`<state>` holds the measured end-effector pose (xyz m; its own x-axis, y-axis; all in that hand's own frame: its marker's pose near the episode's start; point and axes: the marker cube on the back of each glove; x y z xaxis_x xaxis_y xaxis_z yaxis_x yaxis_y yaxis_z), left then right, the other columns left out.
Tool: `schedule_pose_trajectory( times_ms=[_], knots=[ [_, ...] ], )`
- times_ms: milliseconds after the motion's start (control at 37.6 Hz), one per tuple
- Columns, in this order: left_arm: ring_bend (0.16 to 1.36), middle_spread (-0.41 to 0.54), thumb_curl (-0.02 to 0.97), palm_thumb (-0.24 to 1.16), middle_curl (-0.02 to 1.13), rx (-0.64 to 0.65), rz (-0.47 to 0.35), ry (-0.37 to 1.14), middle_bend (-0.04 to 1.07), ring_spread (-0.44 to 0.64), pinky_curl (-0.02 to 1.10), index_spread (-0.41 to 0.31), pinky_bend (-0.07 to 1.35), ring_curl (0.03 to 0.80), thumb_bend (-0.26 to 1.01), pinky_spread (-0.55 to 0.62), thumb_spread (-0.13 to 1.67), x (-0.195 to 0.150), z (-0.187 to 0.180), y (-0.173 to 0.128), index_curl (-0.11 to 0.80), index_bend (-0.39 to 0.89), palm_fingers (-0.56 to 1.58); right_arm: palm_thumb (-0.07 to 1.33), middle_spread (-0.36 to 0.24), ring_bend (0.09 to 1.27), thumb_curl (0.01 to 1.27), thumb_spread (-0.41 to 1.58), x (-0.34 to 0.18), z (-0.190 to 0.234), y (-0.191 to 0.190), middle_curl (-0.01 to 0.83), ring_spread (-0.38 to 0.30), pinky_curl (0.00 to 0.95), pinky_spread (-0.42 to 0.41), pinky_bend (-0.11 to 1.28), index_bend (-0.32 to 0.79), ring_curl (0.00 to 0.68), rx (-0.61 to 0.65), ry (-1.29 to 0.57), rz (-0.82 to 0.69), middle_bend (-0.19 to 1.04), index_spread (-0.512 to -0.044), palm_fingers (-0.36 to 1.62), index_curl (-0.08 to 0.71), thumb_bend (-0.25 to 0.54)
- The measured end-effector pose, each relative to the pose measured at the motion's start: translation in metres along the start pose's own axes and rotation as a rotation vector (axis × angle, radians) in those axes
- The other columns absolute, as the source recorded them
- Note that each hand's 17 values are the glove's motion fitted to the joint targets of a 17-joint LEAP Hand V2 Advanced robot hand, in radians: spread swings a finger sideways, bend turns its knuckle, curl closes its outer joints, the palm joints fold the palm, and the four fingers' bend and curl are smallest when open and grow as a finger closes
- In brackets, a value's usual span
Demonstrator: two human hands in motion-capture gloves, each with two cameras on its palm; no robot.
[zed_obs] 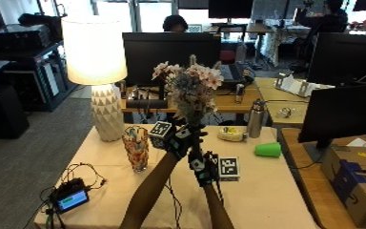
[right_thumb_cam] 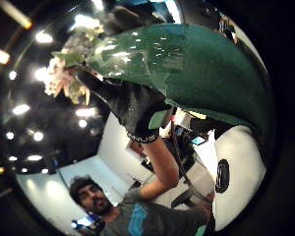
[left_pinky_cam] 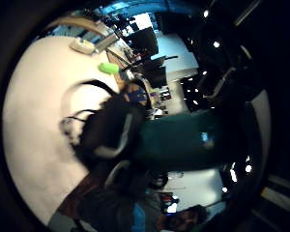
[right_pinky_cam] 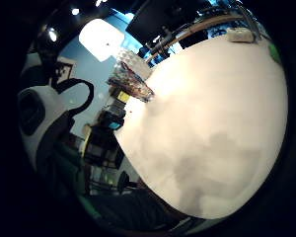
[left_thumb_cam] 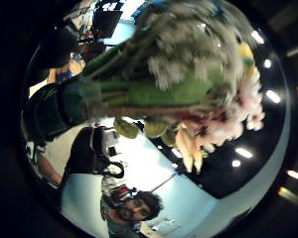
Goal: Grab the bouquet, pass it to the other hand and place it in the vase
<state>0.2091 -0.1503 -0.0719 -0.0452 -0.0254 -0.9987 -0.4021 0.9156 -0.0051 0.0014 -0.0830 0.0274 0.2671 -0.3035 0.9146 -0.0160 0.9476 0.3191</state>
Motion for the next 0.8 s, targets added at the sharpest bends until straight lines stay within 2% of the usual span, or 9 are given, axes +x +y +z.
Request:
schedule_pose_trajectory(
  times_ms=[106,186,319,399,559,665,745,798],
  knots=[
    [0.64,-0.183,0.418,0.72,0.37,0.024,-0.017,-0.050,0.24,-0.09,0.33,-0.137,0.38,0.301,0.03,0.07,0.89,-0.001,0.004,-0.004,0.273,0.27,0.88,1.02,-0.186,0.90,0.76,0.43,0.007,0.007,0.002,0.577,-0.201,0.470,-0.307,0.72,0.16,0.534,-0.019,-0.028,-0.021,0.59,-0.284,1.29,0.429,-0.029],
    [0.61,-0.230,0.442,0.76,0.38,0.046,-0.031,-0.133,0.25,-0.17,0.33,-0.185,0.36,0.304,0.02,-0.02,0.85,0.003,0.008,-0.003,0.297,0.27,1.03,1.02,-0.186,0.90,0.76,0.43,0.012,0.008,0.003,0.577,-0.201,0.470,-0.307,0.72,0.15,0.533,-0.026,-0.031,-0.013,0.59,-0.284,1.29,0.430,-0.029],
    [0.57,-0.297,0.505,0.83,0.43,0.052,-0.040,-0.164,0.34,-0.27,0.36,-0.246,0.35,0.328,0.00,-0.18,0.66,-0.002,0.006,-0.007,0.329,0.23,1.24,1.02,-0.186,0.90,0.76,0.43,0.019,0.009,0.002,0.578,-0.200,0.467,-0.308,0.71,0.15,0.531,-0.017,0.013,-0.007,0.59,-0.284,1.29,0.433,-0.029],
    [0.62,-0.312,0.539,0.86,0.46,0.063,-0.054,-0.164,0.40,-0.30,0.36,-0.271,0.33,0.356,-0.02,-0.24,0.54,-0.005,0.004,-0.006,0.353,0.25,1.34,1.02,-0.185,0.90,0.76,0.43,0.022,0.009,0.004,0.579,-0.200,0.465,-0.307,0.71,0.16,0.531,-0.013,0.062,0.030,0.60,-0.286,1.30,0.436,-0.029],
    [0.64,-0.327,0.583,0.86,0.50,0.072,-0.064,-0.166,0.46,-0.33,0.38,-0.296,0.33,0.386,-0.03,-0.30,0.43,-0.006,0.002,-0.002,0.402,0.30,1.36,1.01,-0.186,0.89,0.77,0.43,0.027,0.013,0.004,0.581,-0.200,0.463,-0.306,0.70,0.16,0.529,-0.017,0.072,0.028,0.60,-0.285,1.30,0.439,-0.029],
    [0.65,-0.336,0.604,0.87,0.51,0.078,-0.064,-0.175,0.50,-0.34,0.39,-0.298,0.34,0.405,-0.03,-0.32,0.40,-0.005,0.001,-0.002,0.425,0.30,1.35,1.01,-0.186,0.89,0.77,0.43,0.030,0.015,-0.001,0.582,-0.200,0.462,-0.306,0.70,0.16,0.528,-0.035,0.047,-0.074,0.60,-0.285,1.30,0.443,-0.029],
    [0.66,-0.339,0.618,0.87,0.52,0.075,-0.055,-0.192,0.51,-0.34,0.40,-0.302,0.35,0.415,-0.03,-0.32,0.39,-0.008,-0.003,-0.005,0.440,0.31,1.34,1.01,-0.186,0.89,0.77,0.43,0.023,0.016,0.000,0.583,-0.204,0.459,-0.311,0.69,0.16,0.527,-0.047,0.040,-0.056,0.60,-0.285,1.30,0.446,-0.029],
    [0.67,-0.340,0.626,0.87,0.53,0.075,-0.052,-0.206,0.51,-0.34,0.41,-0.304,0.35,0.421,-0.03,-0.33,0.38,-0.008,-0.005,-0.007,0.450,0.31,1.33,1.00,-0.181,0.86,0.77,0.43,0.024,0.013,-0.004,0.581,-0.206,0.451,-0.317,0.67,0.17,0.516,-0.061,0.055,-0.132,0.60,-0.287,1.28,0.449,-0.040]
  ],
)
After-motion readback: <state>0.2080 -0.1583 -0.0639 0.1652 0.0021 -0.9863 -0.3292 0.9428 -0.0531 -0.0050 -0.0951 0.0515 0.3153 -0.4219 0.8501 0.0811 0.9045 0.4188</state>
